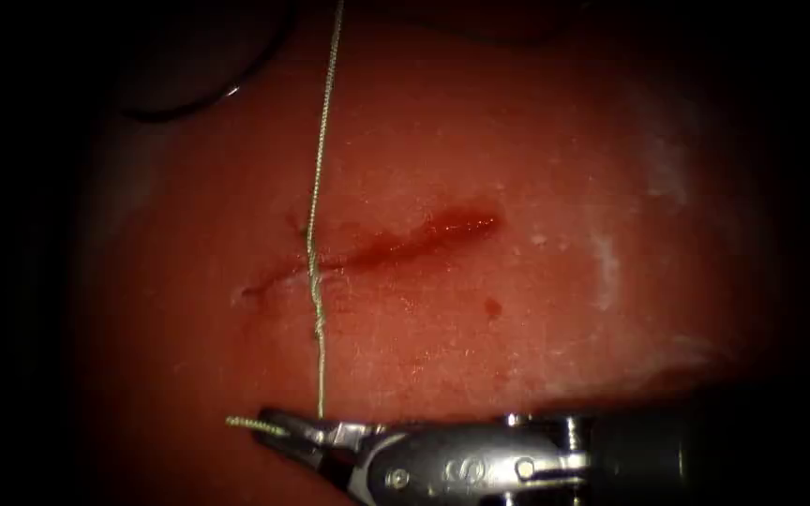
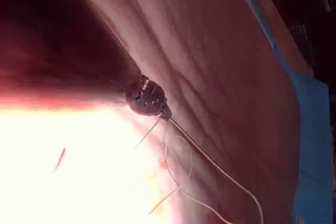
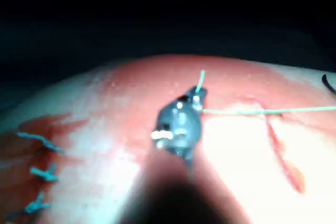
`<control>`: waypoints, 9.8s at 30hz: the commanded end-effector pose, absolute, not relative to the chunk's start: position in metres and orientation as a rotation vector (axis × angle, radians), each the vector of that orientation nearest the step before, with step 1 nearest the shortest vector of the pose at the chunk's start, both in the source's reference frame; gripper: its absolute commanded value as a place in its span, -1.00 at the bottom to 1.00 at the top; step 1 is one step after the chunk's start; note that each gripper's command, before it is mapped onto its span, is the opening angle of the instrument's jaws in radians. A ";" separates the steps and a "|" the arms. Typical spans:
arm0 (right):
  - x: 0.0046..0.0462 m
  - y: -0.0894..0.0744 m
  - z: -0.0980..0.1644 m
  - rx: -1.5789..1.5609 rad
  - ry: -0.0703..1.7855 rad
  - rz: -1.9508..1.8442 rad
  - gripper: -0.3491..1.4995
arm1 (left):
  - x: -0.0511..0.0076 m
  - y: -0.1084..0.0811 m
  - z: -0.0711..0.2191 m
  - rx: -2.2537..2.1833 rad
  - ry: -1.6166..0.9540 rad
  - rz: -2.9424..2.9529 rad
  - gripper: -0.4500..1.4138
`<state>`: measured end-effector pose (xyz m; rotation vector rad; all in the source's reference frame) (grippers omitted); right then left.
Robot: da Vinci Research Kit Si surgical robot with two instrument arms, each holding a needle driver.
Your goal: Wound Closure
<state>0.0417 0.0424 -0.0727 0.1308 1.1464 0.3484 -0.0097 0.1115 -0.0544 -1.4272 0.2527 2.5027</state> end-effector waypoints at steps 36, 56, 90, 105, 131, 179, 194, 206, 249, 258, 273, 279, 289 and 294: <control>0.0455 0.040 -0.073 0.219 1.149 0.304 -1.00 | -0.0107 0.113 -0.054 -1.430 0.251 2.495 -0.89; 0.0439 0.045 -0.075 0.221 1.149 0.497 0.67 | -0.0090 0.107 -0.064 -1.623 0.080 2.375 -0.89; 0.0541 0.059 -0.070 0.281 1.247 0.524 -0.17 | -0.0048 0.079 -0.079 -1.772 -0.034 1.902 -0.89; 0.0502 0.062 -0.070 0.245 1.471 0.744 -0.42 | -0.0043 0.072 -0.075 -1.749 0.009 1.817 -0.89; 0.0463 0.062 -0.072 0.398 1.694 0.725 -0.55 | -0.0048 0.072 -0.069 -1.672 0.012 1.746 -0.89; 0.0443 0.060 -0.075 0.879 1.693 0.135 -0.20 | -0.0055 0.074 -0.060 -1.675 -0.074 1.725 -0.89; 0.0451 0.057 -0.075 1.096 1.460 -0.241 -0.16 | -0.0038 0.071 -0.059 -1.688 -0.112 1.728 -0.89; 0.0466 0.050 -0.071 1.192 1.242 -0.430 -0.06 | -0.0042 0.070 -0.058 -1.668 -0.127 1.738 -0.89; 0.0453 0.057 -0.068 1.043 1.224 -0.252 -1.00 | -0.0091 0.055 -0.068 -1.741 -0.329 1.774 -0.89; 0.0448 0.060 -0.071 1.037 1.249 -0.188 -1.00 | -0.0120 0.051 -0.073 -1.773 -0.394 1.778 -0.89; 0.0470 0.063 -0.069 0.988 1.245 -0.180 -1.00 | -0.0112 0.049 -0.077 -1.769 -0.423 1.770 -0.89; 0.0469 0.063 -0.069 0.975 1.250 -0.181 -1.00 | -0.0125 0.048 -0.081 -1.780 -0.437 1.744 -0.89; 0.0479 0.061 -0.066 0.918 1.214 -0.171 -1.00 | -0.0140 0.045 -0.082 -1.804 -0.467 1.755 -0.89; 0.0474 0.063 -0.065 0.897 1.203 -0.153 -1.00 | -0.0146 0.043 -0.081 -1.792 -0.488 1.744 -0.89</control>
